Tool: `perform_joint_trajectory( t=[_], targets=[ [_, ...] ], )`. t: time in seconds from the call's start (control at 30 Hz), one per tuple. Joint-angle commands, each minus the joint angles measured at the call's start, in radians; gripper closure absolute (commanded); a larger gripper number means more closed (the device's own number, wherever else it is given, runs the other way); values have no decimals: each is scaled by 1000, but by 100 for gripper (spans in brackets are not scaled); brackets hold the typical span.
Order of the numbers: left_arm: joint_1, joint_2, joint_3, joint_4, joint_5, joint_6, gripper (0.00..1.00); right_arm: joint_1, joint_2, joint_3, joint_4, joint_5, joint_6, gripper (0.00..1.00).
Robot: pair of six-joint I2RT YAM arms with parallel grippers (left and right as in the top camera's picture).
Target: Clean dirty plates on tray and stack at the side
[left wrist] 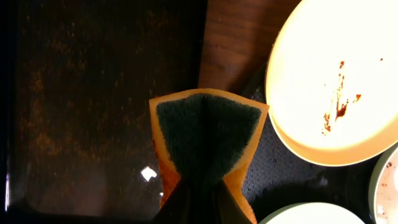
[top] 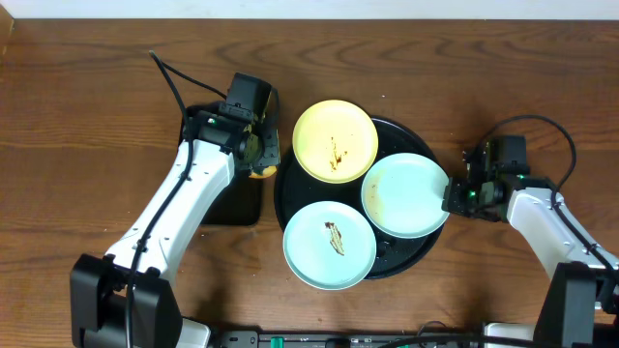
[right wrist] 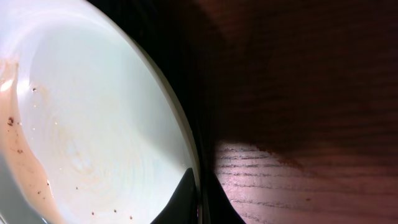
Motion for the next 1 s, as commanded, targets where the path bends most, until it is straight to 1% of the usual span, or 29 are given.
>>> perform_joint_trajectory(
  t=[0.0,0.23,0.3,0.4,0.53,0.63,0.87,0.97],
  targets=[
    [0,-6,-1,-10,-3,5,92,9,-62,50,-14,60,-13,99],
    [0,-6,-2,-10,-3,5,93,23,-249,100,-37,233,-121,99],
    [0,-6,-2,-10,-3,6,93,46,-296,100,-39,275,-183,99],
    [0,-6,-2,-10,-3,6,93,101,-338,100,-44,385,-214,99],
    [0,-6,-2,-11,-3,6,92,214,-352,100,-46,639,-214,99],
    [0,-6,-2,-10,-3,5,93,314,-352,100,-44,784,-215,99],
    [0,-6,-2,-11,-3,5,92,571,-336,100,-31,1082,-283,99],
    [0,-6,-2,-10,-3,5,93,667,-313,100,-25,1181,-313,99]
  ],
)
